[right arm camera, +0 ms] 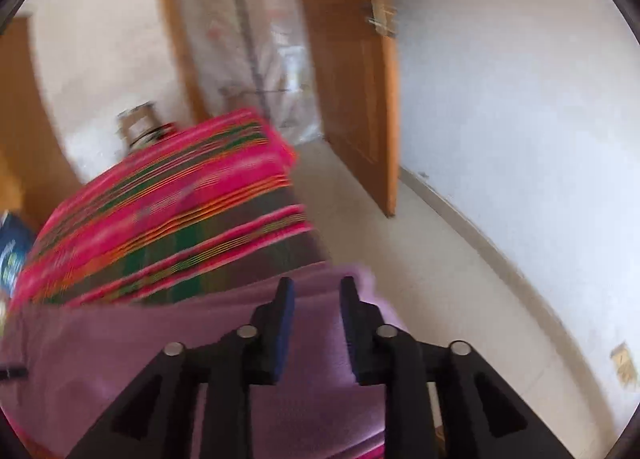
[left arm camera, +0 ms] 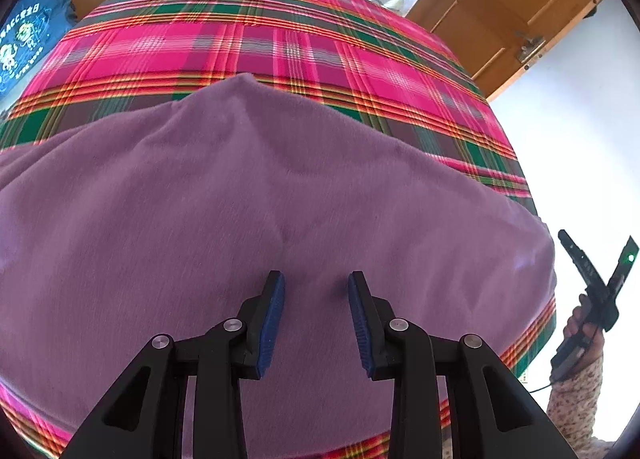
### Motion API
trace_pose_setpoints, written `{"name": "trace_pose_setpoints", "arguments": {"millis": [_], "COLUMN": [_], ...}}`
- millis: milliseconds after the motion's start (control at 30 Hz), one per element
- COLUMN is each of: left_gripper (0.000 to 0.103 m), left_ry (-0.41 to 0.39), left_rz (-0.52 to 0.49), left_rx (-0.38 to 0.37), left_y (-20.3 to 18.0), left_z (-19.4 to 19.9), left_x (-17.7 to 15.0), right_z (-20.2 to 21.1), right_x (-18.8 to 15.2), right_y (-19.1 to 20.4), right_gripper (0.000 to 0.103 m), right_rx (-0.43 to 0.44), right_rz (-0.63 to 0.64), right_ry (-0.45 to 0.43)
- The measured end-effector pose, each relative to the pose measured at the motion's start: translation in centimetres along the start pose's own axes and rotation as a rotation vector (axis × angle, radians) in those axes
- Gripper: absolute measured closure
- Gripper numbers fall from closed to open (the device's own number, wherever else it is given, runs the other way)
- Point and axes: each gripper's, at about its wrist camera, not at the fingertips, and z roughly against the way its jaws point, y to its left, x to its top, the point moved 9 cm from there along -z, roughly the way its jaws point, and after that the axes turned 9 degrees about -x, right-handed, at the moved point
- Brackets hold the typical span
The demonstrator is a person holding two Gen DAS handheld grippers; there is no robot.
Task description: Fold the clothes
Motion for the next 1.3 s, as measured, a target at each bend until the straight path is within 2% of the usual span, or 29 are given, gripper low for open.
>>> {"name": "trace_pose_setpoints", "arguments": {"millis": [67, 200, 433, 567, 667, 867, 1033, 1133, 1200, 1300], "left_gripper": [0.069, 0.069, 0.069, 0.069, 0.069, 0.069, 0.069, 0.069, 0.069, 0.069], "left_ry": [-0.004, -0.013, -0.059, -0.118, -0.162, -0.281, -0.339, -0.376, -0.424, -0.463], "left_rz": [0.006, 0.011, 0.049, 0.087, 0.155, 0.285, 0.383, 0.421, 0.452, 0.508], "left_rx": [-0.004, -0.017, -0.053, -0.035, -0.012, 0.066, 0.068, 0.089, 0.110, 0.096], "left_y": [0.1, 0.5, 1.9, 3.6, 5.7, 10.6, 13.9, 15.4, 16.7, 18.0], "left_z": [0.3, 1.1, 3.1, 5.1, 6.4, 10.0, 11.8, 13.1, 14.3, 15.6], "left_x": [-0.5, -1.7, -4.3, -5.3, -5.4, -5.9, -6.6, -7.0, -7.1, -6.3], "right_z": [0.7, 1.2, 2.3, 3.3, 4.5, 6.4, 6.3, 6.6, 7.1, 7.9], "right_x": [-1.0, -3.4, -6.9, -7.5, -7.0, -7.7, -10.3, -11.5, -11.6, -11.2], "right_y": [2.1, 4.0, 2.1, 2.2, 4.8, 12.8, 15.3, 15.3, 15.4, 17.0], "right_gripper": [0.072, 0.071, 0.070, 0.069, 0.069, 0.068, 0.068, 0.067, 0.067, 0.067], "right_rx": [0.043, 0.034, -0.012, -0.039, 0.042, 0.207, 0.208, 0.193, 0.199, 0.223], "right_rz": [0.066, 0.139, 0.083, 0.074, 0.086, 0.242, 0.352, 0.374, 0.375, 0.399], "right_ry": [-0.002, 0.019, 0.036, 0.035, 0.017, -0.018, 0.015, 0.041, 0.047, 0.031]}}
